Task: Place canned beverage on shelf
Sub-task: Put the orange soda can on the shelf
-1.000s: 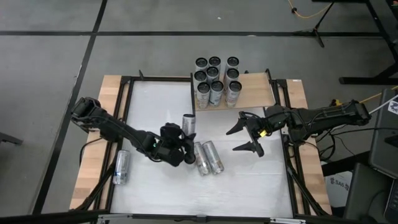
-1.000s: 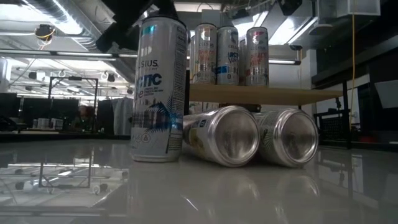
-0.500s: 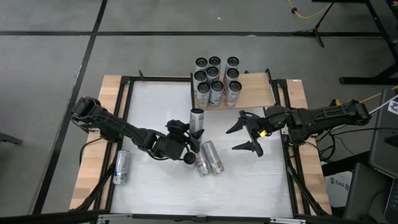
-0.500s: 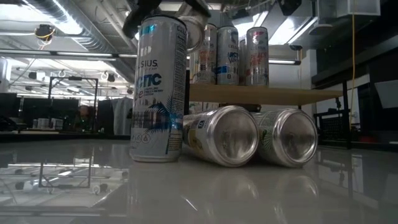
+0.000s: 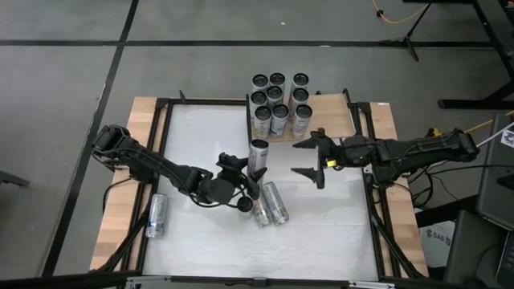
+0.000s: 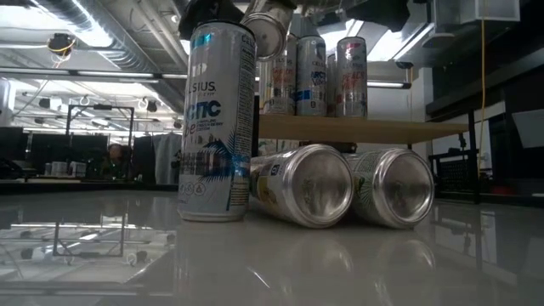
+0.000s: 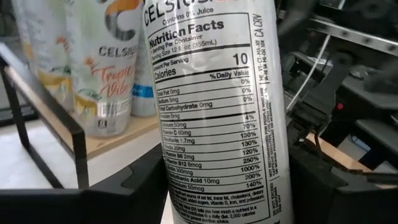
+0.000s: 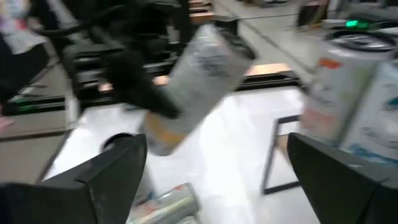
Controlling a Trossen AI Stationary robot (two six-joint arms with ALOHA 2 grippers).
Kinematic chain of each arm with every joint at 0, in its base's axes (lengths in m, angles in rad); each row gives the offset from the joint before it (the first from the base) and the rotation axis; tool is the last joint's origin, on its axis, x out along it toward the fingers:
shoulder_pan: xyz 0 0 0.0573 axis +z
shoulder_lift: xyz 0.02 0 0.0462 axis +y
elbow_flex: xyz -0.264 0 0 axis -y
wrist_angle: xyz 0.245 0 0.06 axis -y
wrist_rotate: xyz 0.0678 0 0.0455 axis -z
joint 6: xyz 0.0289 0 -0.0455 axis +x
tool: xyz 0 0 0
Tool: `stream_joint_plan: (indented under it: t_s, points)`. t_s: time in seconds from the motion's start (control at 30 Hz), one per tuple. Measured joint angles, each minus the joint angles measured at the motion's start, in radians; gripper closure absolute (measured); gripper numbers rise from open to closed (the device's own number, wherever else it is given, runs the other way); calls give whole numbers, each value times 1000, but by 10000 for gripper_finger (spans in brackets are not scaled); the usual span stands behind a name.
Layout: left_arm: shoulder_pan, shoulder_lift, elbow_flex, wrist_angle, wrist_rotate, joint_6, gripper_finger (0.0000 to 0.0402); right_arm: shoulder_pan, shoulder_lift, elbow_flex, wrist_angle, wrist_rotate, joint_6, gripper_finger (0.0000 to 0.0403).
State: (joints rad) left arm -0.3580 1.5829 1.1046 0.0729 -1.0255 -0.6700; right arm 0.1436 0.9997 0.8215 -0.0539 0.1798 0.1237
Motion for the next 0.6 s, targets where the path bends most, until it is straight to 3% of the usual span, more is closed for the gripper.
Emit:
stream_joint_plan:
  t_s: [0.2, 0.37, 0.6]
  points:
    - [0, 0, 0, 44, 92, 130, 165, 0, 0, 0, 0, 43, 1, 42]
    - [3, 1, 0, 51, 91, 167, 165, 0, 0, 0, 0, 12, 6, 39]
    - [10, 26, 0, 94, 102, 229, 165, 0, 0, 0, 47, -11, 194, 42]
